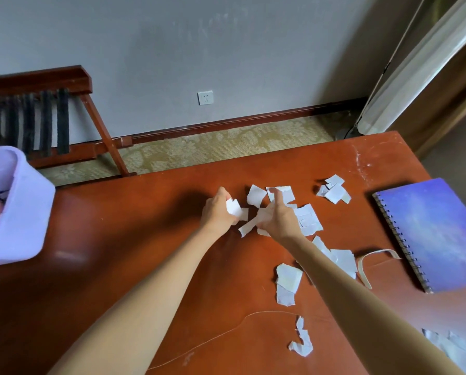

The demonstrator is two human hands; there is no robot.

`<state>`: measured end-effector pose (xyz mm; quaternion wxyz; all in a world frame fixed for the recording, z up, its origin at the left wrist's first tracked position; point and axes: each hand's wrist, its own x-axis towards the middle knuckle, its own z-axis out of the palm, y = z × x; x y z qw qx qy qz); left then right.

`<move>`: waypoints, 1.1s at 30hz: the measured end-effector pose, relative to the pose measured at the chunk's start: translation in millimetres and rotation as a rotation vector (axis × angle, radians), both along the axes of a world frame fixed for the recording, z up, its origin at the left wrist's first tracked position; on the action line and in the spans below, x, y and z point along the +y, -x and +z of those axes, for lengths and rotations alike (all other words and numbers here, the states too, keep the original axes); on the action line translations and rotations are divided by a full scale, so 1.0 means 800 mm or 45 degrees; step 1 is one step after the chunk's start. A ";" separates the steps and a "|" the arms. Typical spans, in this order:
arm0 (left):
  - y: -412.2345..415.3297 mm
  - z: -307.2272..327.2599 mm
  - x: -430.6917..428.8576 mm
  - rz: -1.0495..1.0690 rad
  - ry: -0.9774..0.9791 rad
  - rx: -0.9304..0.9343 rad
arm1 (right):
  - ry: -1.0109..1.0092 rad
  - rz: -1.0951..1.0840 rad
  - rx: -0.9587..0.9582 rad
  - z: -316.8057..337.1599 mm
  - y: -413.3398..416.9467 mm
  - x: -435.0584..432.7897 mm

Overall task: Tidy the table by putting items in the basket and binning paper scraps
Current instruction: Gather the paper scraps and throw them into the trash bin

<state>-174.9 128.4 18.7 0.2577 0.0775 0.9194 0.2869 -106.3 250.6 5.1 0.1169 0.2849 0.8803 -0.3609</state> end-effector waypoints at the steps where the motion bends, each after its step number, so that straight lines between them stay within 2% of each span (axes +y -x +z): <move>1: 0.001 0.001 -0.005 0.015 -0.012 -0.009 | -0.003 0.040 -0.035 -0.001 0.001 0.000; 4: 0.004 0.005 -0.016 -0.016 0.037 -0.011 | -0.058 0.065 -0.082 -0.003 0.003 -0.003; 7: 0.007 0.009 -0.023 0.059 -0.032 -0.002 | -0.100 0.052 -0.082 -0.001 0.002 -0.009; 15: 0.015 0.015 0.007 0.039 -0.197 -0.044 | -0.035 -0.190 0.013 0.018 0.003 0.017; 20: 0.015 -0.007 0.047 -0.120 -0.026 -0.082 | -0.061 -0.222 0.023 0.028 -0.003 0.030; 24: 0.009 -0.019 0.054 -0.167 0.066 -0.001 | -0.059 -0.223 0.009 0.025 -0.009 0.034; 30: -0.001 -0.021 0.042 -0.025 0.037 0.122 | -0.053 -0.268 -0.001 0.021 -0.018 0.027; 33: -0.015 -0.008 0.017 0.144 -0.038 0.076 | -0.012 -0.277 0.007 0.026 -0.025 0.015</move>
